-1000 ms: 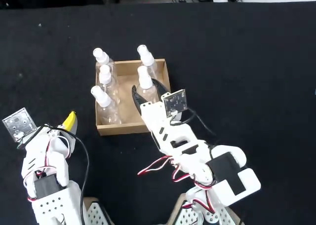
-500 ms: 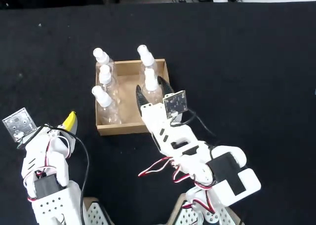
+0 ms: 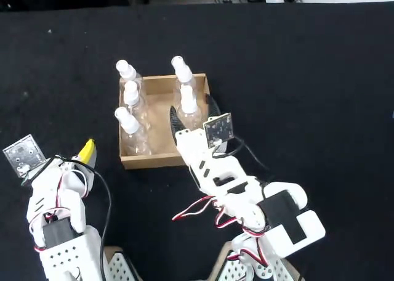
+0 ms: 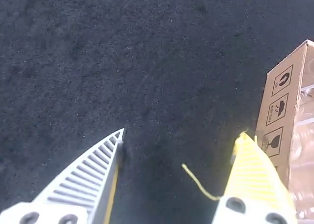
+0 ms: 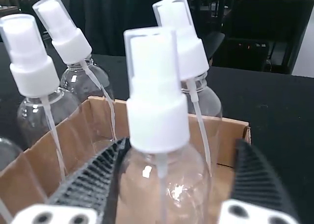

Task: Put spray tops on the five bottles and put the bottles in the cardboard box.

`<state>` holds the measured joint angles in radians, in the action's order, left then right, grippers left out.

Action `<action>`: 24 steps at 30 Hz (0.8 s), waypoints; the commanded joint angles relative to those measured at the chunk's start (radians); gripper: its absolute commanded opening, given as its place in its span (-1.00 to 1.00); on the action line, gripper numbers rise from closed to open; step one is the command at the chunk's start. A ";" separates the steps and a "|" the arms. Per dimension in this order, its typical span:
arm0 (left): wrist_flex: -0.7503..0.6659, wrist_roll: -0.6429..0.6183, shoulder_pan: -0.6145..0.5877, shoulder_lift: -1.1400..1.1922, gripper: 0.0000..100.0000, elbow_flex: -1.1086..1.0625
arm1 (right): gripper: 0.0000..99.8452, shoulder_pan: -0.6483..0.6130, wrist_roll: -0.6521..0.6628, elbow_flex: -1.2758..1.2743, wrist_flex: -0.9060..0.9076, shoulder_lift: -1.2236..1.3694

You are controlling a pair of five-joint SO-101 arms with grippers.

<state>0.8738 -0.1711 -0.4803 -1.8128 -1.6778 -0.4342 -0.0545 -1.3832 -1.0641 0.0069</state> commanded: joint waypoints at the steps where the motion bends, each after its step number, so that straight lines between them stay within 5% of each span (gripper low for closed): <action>1: -0.018 0.000 0.012 -0.011 -0.36 -0.021 | -0.31 -0.018 0.011 -0.004 -0.026 -0.004; 11: -0.017 0.000 0.012 -0.011 -0.36 -0.021 | -0.31 -0.064 0.011 -0.008 0.021 -0.142; 24: -0.015 0.002 0.012 -0.006 -0.36 -0.021 | -0.31 -0.026 0.009 0.163 0.773 -0.849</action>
<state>0.8738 -0.1711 -0.4803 -1.8128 -1.6778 -0.4818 -0.0545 -1.3617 -0.5777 -0.5654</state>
